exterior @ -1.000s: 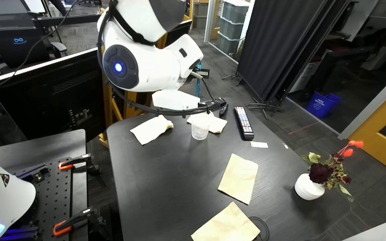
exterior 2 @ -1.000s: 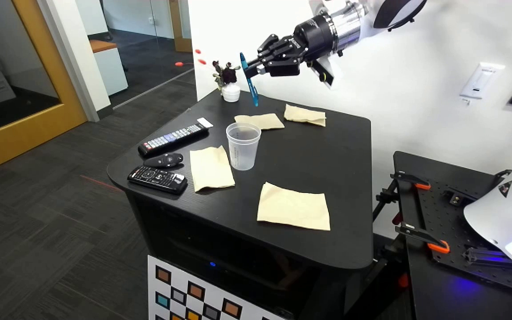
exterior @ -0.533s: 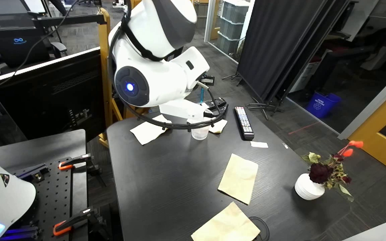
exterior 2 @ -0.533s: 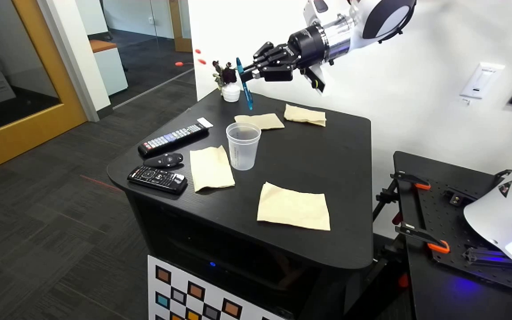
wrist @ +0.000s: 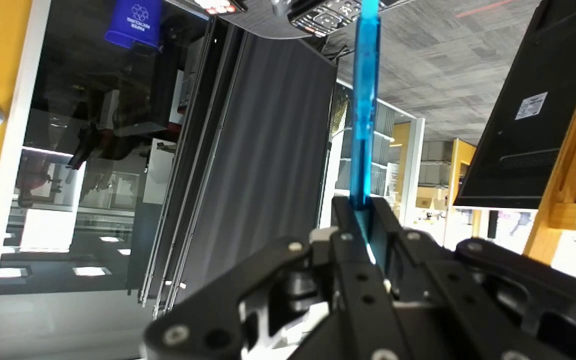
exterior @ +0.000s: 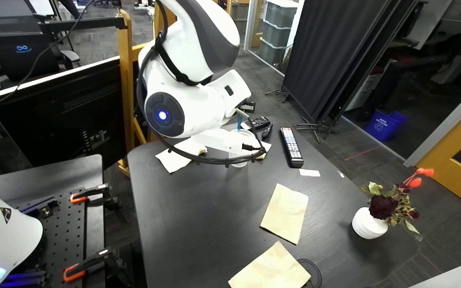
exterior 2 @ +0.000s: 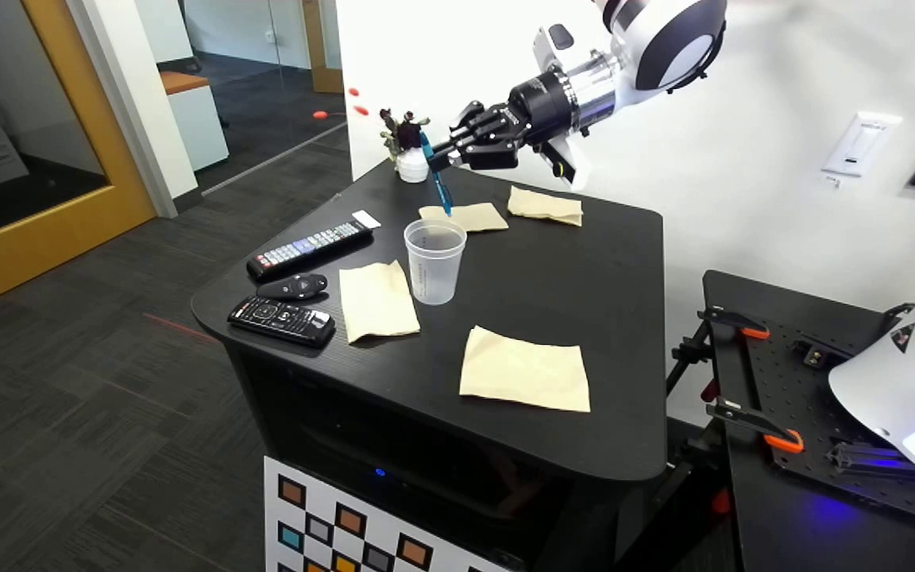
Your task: Put the green pen in the cup
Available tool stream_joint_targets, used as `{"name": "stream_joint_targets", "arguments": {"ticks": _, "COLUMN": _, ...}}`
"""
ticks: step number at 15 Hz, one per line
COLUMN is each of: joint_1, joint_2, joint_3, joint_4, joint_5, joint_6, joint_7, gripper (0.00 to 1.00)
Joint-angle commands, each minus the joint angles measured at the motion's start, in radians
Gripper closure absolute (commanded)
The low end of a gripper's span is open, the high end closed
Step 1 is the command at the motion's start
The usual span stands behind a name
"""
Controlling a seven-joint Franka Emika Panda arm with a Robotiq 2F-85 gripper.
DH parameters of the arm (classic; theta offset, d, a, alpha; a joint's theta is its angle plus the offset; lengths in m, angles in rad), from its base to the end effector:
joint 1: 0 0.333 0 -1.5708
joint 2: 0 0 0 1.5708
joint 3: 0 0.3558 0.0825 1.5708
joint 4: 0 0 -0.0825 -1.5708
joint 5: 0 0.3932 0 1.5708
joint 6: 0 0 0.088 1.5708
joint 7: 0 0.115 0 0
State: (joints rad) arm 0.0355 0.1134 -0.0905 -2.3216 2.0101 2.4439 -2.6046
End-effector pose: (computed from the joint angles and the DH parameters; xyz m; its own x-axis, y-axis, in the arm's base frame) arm 0.5358 -0.0234 0.3236 0.2271 0.3758 0.8985 0.6379 -0.7545 0.1543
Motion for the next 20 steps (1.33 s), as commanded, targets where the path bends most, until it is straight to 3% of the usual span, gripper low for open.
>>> {"name": "stream_joint_targets", "arguments": {"ticks": 1, "joint_1": -0.016, "joint_2": 0.041, "joint_3": 0.014, "joint_4": 0.021, "joint_5": 0.008, "joint_6": -0.03, "joint_7": 0.003, "gripper": 0.97}}
{"name": "stream_joint_targets", "arguments": {"ticks": 12, "joint_1": -0.01, "joint_2": 0.132, "joint_3": 0.006, "joint_4": 0.014, "joint_5": 0.019, "joint_6": -0.039, "joint_7": 0.002, "gripper": 0.97}}
{"name": "stream_joint_targets", "arguments": {"ticks": 13, "joint_1": -0.008, "joint_2": 0.138, "joint_3": 0.006, "joint_4": 0.014, "joint_5": 0.022, "joint_6": -0.033, "joint_7": 0.002, "gripper": 0.63}}
{"name": "stream_joint_targets", "arguments": {"ticks": 15, "joint_1": -0.008, "joint_2": 0.148, "joint_3": 0.004, "joint_4": 0.016, "joint_5": 0.025, "joint_6": -0.034, "joint_7": 0.002, "gripper": 0.57}}
{"name": "stream_joint_targets", "arguments": {"ticks": 20, "joint_1": -0.005, "joint_2": 0.134, "joint_3": 0.002, "joint_4": 0.014, "joint_5": 0.038, "joint_6": -0.033, "joint_7": 0.002, "gripper": 0.18}}
